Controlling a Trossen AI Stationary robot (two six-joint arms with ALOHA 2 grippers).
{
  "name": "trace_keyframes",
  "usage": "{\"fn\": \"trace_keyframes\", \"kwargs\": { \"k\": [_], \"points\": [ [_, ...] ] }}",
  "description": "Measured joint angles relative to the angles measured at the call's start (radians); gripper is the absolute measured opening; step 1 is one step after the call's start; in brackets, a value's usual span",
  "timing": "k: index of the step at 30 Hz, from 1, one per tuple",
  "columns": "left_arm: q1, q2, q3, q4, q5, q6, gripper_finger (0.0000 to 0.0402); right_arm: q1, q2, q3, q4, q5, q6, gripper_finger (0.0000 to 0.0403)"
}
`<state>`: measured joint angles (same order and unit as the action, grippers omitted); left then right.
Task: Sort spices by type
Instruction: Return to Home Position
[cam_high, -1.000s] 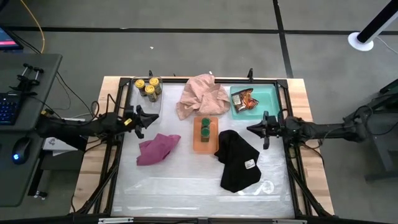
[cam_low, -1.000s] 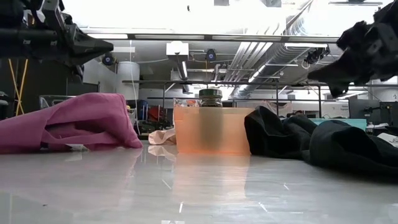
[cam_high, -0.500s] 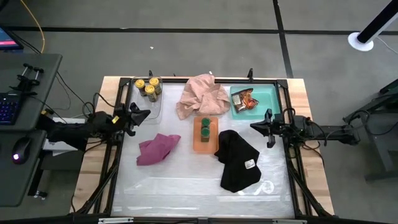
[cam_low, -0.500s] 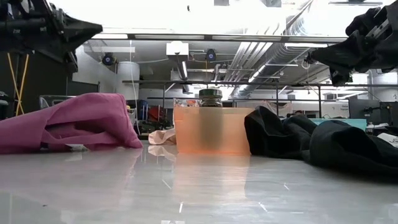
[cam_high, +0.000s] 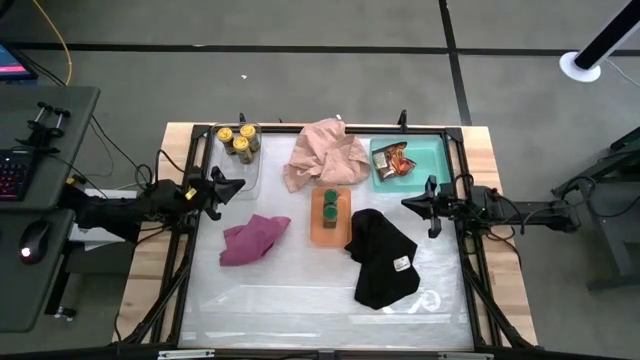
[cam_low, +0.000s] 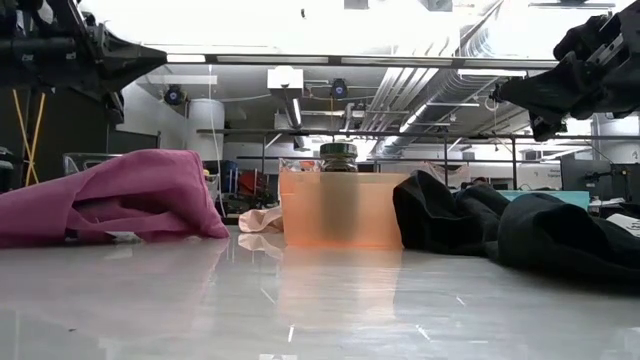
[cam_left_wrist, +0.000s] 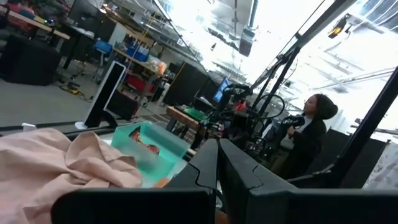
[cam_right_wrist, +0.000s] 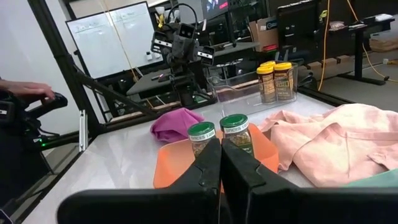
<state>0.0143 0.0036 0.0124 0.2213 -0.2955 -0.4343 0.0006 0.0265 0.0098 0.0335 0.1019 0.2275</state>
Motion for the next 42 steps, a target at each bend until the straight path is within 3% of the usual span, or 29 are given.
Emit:
{"fn": "trace_keyframes", "kwargs": {
  "k": [15, 19, 21, 24, 28, 34, 42],
  "points": [
    [-0.001, 0.0, 0.0, -0.031, 0.0, -0.002, 0.0, 0.0, 0.0, 0.0, 0.0, 0.0, 0.0, 0.0001],
    [-0.033, 0.0, 0.0, -0.053, 0.009, 0.167, 0.0, 0.0, 0.0, -0.001, 0.0, 0.0, 0.0, 0.0001],
    [-0.048, 0.0, 0.0, -0.065, 0.064, 0.293, 0.0, 0.0, 0.0, -0.001, 0.0, 0.0, 0.0, 0.0001],
    [-0.06, 0.0, 0.0, -0.094, 0.233, 0.438, 0.0, 0.0, 0.0, -0.001, 0.0, 0.0, 0.0, 0.0001],
    [-0.039, 0.0, 0.0, -0.182, 0.405, 0.467, 0.0, 0.0, 0.0, -0.001, 0.0, 0.0, 0.0, 0.0001],
    [0.015, 0.0, 0.0, -0.214, 0.31, 0.461, 0.0, 0.0, 0.0, -0.001, 0.0, 0.0, 0.0, 0.0001],
    [0.045, 0.0, 0.0, -0.215, 0.304, 0.385, 0.0, 0.0, 0.0, -0.001, 0.0, 0.0, 0.0, 0.0001]
  ]
}}
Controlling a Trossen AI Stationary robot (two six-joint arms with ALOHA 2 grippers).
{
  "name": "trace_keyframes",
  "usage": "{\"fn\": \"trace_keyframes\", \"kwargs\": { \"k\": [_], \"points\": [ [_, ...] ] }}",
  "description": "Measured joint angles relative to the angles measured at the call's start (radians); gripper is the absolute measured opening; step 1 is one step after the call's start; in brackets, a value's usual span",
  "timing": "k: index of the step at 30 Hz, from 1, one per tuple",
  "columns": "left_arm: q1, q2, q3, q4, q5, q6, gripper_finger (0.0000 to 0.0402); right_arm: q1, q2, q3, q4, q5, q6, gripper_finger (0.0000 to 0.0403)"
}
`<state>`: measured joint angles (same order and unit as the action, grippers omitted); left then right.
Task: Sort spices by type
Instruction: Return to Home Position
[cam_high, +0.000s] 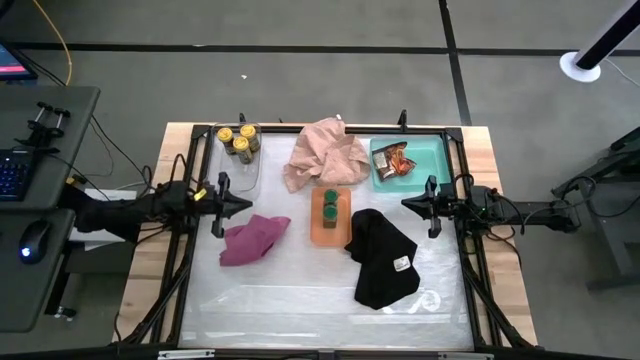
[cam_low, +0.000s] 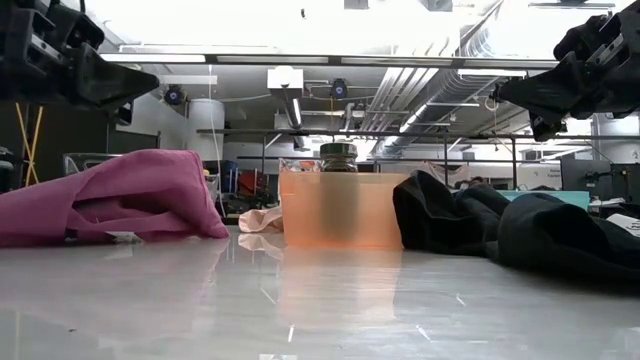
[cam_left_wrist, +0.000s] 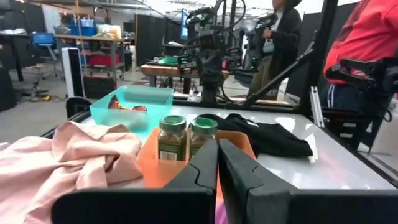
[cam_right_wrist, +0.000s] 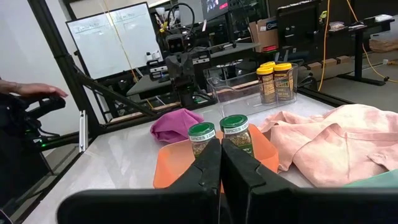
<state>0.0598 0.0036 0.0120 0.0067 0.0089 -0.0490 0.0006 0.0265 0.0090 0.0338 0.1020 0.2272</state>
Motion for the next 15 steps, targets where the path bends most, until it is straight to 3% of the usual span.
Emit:
{"fn": "trace_keyframes", "kwargs": {
  "k": [15],
  "points": [
    [0.025, 0.003, 0.0, 0.0, -0.002, 0.0, 0.0, 0.0, 0.0, 0.0, 0.0, 0.0, 0.0, 0.0001]
  ]
}}
